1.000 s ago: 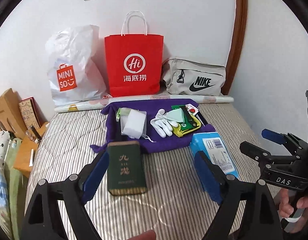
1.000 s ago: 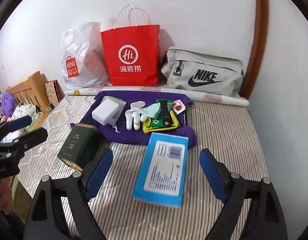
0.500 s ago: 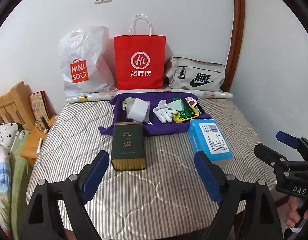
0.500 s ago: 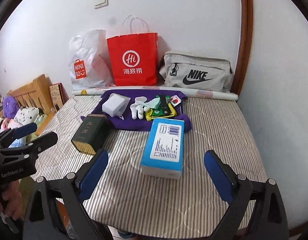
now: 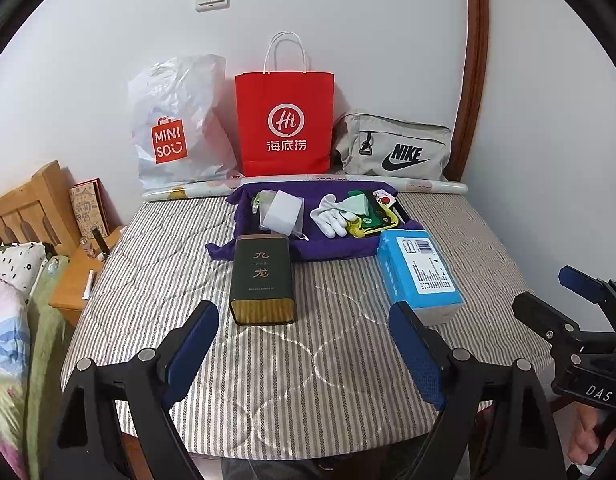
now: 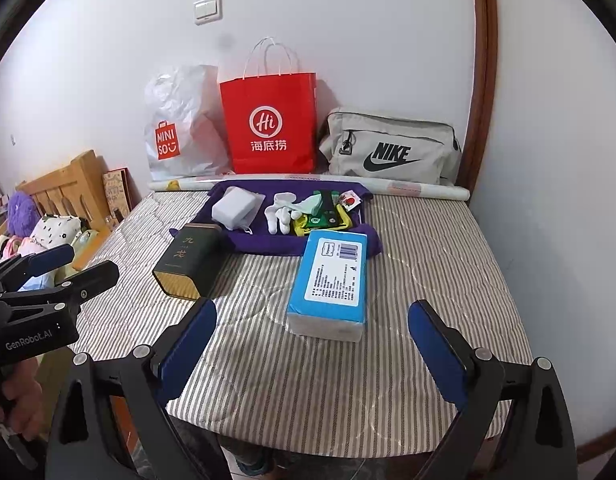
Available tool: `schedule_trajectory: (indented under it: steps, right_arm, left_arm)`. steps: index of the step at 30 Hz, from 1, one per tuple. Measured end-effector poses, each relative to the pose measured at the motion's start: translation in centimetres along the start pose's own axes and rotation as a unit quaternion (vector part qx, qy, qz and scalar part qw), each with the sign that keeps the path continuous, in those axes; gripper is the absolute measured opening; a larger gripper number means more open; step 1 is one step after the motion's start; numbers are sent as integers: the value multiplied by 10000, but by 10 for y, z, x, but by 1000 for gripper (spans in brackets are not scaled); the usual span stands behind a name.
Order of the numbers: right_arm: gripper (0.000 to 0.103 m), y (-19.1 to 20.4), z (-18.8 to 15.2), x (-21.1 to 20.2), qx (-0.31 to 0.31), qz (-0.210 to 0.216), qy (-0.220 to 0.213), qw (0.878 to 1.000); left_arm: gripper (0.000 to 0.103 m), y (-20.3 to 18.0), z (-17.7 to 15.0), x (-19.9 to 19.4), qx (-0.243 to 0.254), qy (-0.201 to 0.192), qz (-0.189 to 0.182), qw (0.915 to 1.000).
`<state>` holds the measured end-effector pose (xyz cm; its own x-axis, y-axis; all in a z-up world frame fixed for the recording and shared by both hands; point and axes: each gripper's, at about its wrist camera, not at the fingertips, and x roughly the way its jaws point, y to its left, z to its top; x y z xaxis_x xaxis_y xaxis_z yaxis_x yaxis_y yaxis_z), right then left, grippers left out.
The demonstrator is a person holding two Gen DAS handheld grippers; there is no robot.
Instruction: Organize soft objects
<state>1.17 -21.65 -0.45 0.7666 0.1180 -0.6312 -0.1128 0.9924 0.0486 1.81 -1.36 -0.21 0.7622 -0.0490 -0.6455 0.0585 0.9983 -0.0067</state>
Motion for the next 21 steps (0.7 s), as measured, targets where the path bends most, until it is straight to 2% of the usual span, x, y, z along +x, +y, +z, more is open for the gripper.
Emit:
schedule_trajectory:
  steps: [21]
  right_arm:
    - [96, 1, -4, -8, 39, 40, -30, 10000]
  left_arm:
    - [86, -2, -5, -6, -16, 30, -1, 10000]
